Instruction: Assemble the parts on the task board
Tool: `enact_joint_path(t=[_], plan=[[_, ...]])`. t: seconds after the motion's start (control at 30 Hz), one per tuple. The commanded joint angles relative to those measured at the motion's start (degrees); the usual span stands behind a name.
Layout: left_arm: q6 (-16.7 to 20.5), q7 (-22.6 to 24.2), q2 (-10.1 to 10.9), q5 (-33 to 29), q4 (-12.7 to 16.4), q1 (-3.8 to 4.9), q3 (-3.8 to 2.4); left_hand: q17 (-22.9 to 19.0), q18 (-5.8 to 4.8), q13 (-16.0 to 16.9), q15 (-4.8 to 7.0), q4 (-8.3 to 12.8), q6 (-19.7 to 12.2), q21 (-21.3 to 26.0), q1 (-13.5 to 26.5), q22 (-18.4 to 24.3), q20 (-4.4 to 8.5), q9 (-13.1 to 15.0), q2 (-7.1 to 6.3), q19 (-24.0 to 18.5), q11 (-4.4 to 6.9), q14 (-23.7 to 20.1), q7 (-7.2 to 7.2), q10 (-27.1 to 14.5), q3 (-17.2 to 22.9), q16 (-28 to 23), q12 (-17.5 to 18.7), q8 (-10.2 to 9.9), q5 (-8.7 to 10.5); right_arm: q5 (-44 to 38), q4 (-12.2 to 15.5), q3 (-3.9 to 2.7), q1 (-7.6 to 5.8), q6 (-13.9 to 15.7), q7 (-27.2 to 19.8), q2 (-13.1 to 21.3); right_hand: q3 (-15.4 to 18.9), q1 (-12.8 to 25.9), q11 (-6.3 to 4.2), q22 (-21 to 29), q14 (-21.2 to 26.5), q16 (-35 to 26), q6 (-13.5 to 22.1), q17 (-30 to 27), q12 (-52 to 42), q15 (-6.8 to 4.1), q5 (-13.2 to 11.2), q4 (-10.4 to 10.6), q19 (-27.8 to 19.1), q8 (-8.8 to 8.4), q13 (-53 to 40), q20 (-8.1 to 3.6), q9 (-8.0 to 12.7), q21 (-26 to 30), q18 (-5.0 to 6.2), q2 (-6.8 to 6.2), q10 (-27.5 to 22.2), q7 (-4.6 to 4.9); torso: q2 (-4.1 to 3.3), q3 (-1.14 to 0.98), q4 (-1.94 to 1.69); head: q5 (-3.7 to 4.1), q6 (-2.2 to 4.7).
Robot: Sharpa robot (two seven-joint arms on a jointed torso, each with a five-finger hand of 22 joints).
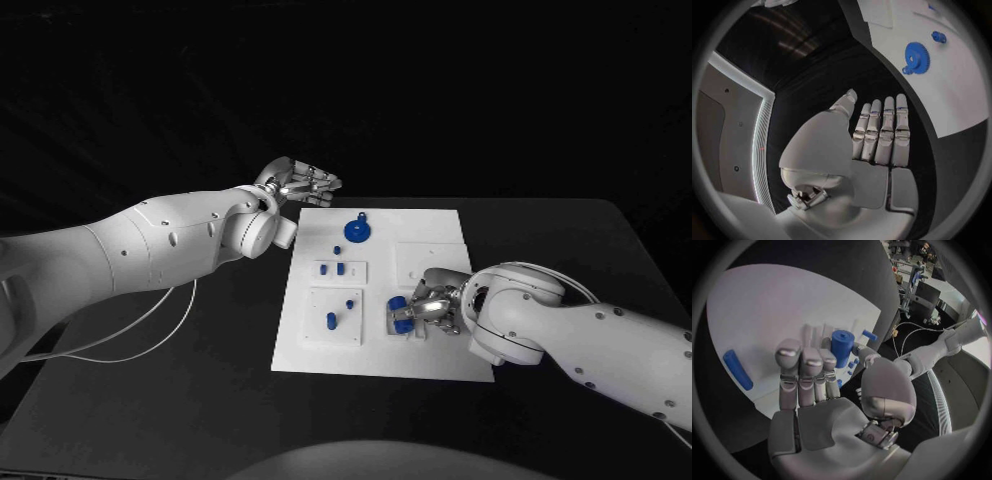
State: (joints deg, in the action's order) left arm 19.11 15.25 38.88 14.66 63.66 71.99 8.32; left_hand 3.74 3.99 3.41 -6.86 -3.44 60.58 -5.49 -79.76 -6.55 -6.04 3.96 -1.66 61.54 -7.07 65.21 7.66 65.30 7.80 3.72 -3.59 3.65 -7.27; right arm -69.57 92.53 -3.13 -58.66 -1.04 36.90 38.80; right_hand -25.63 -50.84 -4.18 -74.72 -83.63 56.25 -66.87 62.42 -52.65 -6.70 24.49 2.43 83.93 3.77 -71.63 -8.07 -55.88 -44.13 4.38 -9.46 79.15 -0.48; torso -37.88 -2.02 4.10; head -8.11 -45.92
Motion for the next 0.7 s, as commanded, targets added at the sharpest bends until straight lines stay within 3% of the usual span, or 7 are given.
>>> enact_joint_path(t=[0.03, 0.2, 0.37, 0.43, 0.53, 0.6, 0.7], plan=[[-0.7, 0.2, -0.1, -0.3, 0.1, -0.05, -0.04, 0.1, 0.57, 0.0, -0.28, -0.2, -0.5, 0.4, 0.4, 0.1, -0.26, 0.0, 0.29, 0.3, -0.06, -0.1, -0.02, -0.2, -0.3, -0.2, 0.1, 0.0, 0.25, -0.6, -0.4, 0.26, 0.36, -1.3, 0.3, -0.2, -5.7, -0.9, -0.09, 0.0, 0.1, -0.4, -0.5, 0.0, 0.0, -0.30, -6.9, -6.1, 3.2, -0.14, 0.0, -0.18, 0.6, 0.3, -0.53, 1.40, 0.1, -0.04, 0.00, 0.05, 0.00, -0.02, -0.05], [-0.8, 0.2, -0.1, -0.3, 0.1, -0.05, -0.04, 0.1, 0.57, 0.0, -0.28, -0.2, -0.5, 0.4, 0.4, 0.1, -0.26, 0.0, 0.29, 0.3, -0.06, -0.1, -0.02, -0.2, -0.3, -0.2, 0.1, 0.0, 0.25, -0.8, -0.5, 0.27, 0.47, -0.4, 0.2, -0.2, -2.8, -3.0, 0.19, 0.0, 0.1, -0.2, -1.1, 0.1, -0.6, -0.12, -20.5, -0.9, 3.2, -0.12, -0.4, -0.01, 1.9, 0.2, -0.39, 0.16, 0.1, 0.24, -0.01, 0.03, -0.04, -0.13, -0.24], [-0.8, 0.1, 0.0, -0.3, 0.1, -0.05, -0.04, 0.1, 0.57, 0.0, -0.28, -0.2, -0.5, 0.4, 0.4, 0.1, -0.26, 0.0, 0.29, 0.3, -0.06, -0.1, -0.02, -0.2, -0.3, -0.2, 0.1, 0.0, 0.25, -1.0, -0.5, 0.27, 0.53, 0.3, 0.1, -0.2, -0.2, -3.3, 0.39, 0.0, 0.1, -0.3, -1.4, 0.1, -0.5, -0.11, -21.8, 4.0, 3.2, -0.02, -0.4, -0.02, 2.5, 0.3, -0.27, -2.20, 0.0, 0.60, 0.00, 0.05, -0.02, -0.17, -0.25], [-0.8, 0.1, 0.0, -0.3, 0.1, -0.05, -0.04, 0.1, 0.57, 0.0, -0.28, -0.2, -0.5, 0.4, 0.4, 0.1, -0.26, 0.0, 0.29, 0.3, -0.06, -0.1, -0.02, -0.2, -0.3, -0.2, 0.1, 0.0, 0.25, -1.1, -0.5, 0.27, 0.54, 1.0, 0.1, -0.2, 2.9, -2.8, 0.41, 0.1, 0.2, -0.4, -1.4, 0.1, -0.4, -0.11, -21.7, 6.1, 3.2, -0.04, -0.4, -0.06, 2.6, 0.4, -0.28, -2.16, 0.0, 0.57, 0.00, 0.05, -0.02, -0.17, -0.25], [-0.9, 0.0, 0.0, -0.3, 0.1, -0.05, -0.04, 0.1, 0.57, 0.0, -0.28, -0.2, -0.5, 0.4, 0.4, 0.1, -0.26, 0.0, 0.29, 0.3, -0.06, -0.1, -0.02, -0.2, -0.3, -0.2, 0.1, 0.0, 0.25, -1.2, -0.4, 0.27, 0.55, 2.0, 0.0, -0.1, 7.1, -6.2, 0.37, 0.1, 0.1, -0.5, -1.3, 0.3, -0.2, -0.14, -21.7, 12.1, 3.2, -0.04, -0.5, -0.13, 2.9, 0.4, -0.33, -2.47, 0.1, 0.59, -0.01, 0.04, -0.03, -0.26, -0.28], [-1.0, 0.0, 0.0, -0.3, 0.1, -0.05, -0.04, 0.1, 0.57, 0.0, -0.28, -0.2, -0.5, 0.4, 0.4, 0.1, -0.26, 0.0, 0.29, 0.3, -0.06, -0.1, -0.02, -0.2, -0.3, -0.2, 0.1, 0.0, 0.25, -1.2, -0.4, 0.27, 0.56, 2.4, 0.0, -0.1, 10.6, -5.9, 0.39, 0.1, 0.1, -0.6, -1.2, 0.4, -0.1, -0.14, -21.7, 13.7, 3.2, -0.05, -0.5, -0.12, 3.0, 0.3, -0.31, -2.53, 0.1, 0.58, 0.00, 0.04, -0.01, -0.25, -0.28], [-1.0, 0.0, 0.0, -0.3, 0.1, -0.05, -0.04, 0.1, 0.57, 0.0, -0.28, -0.2, -0.5, 0.4, 0.4, 0.1, -0.26, 0.0, 0.29, 0.3, -0.06, -0.1, -0.02, -0.2, -0.3, -0.2, 0.1, 0.0, 0.25, -1.2, -0.3, 0.27, 0.56, 3.0, -0.1, 0.0, 11.6, -6.2, 0.39, 0.1, 0.1, -0.6, -1.2, 0.4, -0.1, -0.15, -21.7, 14.1, 3.2, -0.06, -0.5, -0.13, 3.0, 0.3, -0.28, -2.53, 0.1, 0.60, 0.01, 0.02, 0.02, -0.27, -0.31]])
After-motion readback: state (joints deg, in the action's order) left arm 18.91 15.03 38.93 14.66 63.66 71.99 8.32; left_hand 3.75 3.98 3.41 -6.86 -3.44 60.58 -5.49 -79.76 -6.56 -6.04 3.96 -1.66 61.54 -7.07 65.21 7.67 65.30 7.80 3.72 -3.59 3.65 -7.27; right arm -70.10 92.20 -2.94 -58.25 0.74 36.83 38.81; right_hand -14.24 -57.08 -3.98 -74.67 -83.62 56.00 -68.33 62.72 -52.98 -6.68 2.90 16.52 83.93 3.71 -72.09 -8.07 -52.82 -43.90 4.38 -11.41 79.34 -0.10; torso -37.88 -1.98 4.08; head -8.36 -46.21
